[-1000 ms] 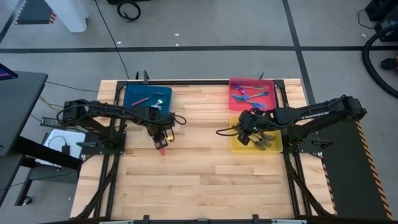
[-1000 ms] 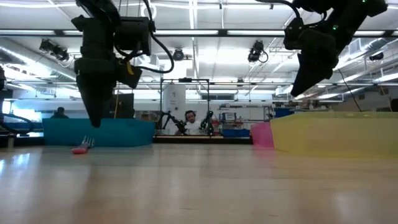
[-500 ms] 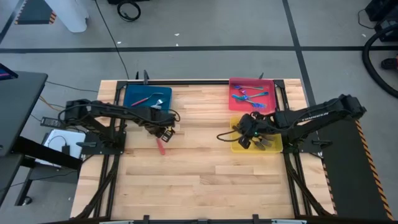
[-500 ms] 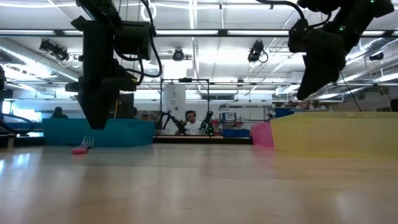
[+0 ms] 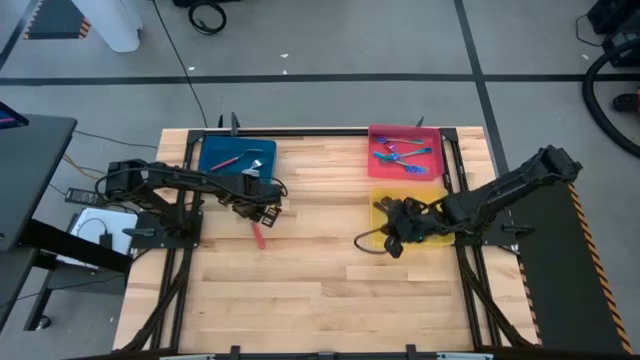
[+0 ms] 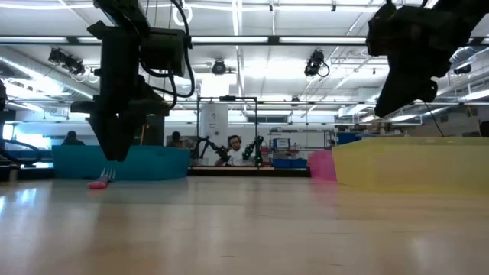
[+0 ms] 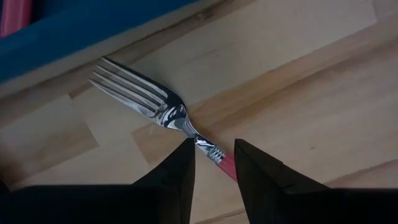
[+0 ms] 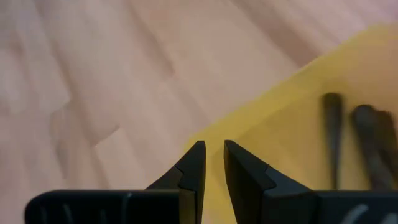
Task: Sort silverware by color (type)
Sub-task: Put the red fork into the blue bin
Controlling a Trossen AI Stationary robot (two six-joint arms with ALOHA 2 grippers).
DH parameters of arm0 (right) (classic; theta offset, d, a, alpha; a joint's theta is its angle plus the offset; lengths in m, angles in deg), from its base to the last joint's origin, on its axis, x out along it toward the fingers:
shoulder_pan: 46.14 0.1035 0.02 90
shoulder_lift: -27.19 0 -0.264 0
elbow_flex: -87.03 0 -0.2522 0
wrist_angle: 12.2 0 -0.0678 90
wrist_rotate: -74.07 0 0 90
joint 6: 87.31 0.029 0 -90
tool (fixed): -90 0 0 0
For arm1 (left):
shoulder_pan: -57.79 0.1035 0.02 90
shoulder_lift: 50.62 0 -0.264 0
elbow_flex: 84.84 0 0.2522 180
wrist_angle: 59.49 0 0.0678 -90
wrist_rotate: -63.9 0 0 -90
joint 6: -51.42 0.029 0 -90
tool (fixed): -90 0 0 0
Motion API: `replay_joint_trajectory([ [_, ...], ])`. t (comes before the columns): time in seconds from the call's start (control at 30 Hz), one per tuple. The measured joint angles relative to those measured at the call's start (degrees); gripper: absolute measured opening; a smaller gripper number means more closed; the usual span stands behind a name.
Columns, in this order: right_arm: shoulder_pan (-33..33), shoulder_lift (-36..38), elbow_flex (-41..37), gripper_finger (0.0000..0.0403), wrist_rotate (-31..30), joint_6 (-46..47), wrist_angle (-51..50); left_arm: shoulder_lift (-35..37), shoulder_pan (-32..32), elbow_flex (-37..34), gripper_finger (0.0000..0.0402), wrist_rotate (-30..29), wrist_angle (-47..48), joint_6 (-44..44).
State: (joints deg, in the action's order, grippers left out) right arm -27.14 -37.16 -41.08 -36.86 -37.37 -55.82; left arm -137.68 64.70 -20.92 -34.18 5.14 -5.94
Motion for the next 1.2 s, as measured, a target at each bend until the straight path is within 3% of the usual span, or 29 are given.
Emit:
replay_joint_trajectory([
  [0.37, 7.8, -6.1, 0.0, 0.0065, 1.7, 3.4, 6.8, 0.0, -0.1, 0.0, 0.0112, 1.2, 0.7, -5.6],
  [0.53, 8.6, -7.6, 0.0, 0.0065, 1.6, 4.5, 10.7, 0.0, -1.5, 0.0, 0.0112, 0.2, -0.6, -14.7],
  [0.87, 12.9, -8.7, 0.0, 0.0065, 1.6, 4.6, 13.4, -3.8, -3.7, 0.0, 0.0110, -0.7, 0.0, -22.3],
  [1.2, 14.4, -8.7, 0.0, 0.0065, 1.6, 4.6, 14.8, -6.4, -3.7, 0.1, 0.0109, -0.8, -0.1, -23.5],
])
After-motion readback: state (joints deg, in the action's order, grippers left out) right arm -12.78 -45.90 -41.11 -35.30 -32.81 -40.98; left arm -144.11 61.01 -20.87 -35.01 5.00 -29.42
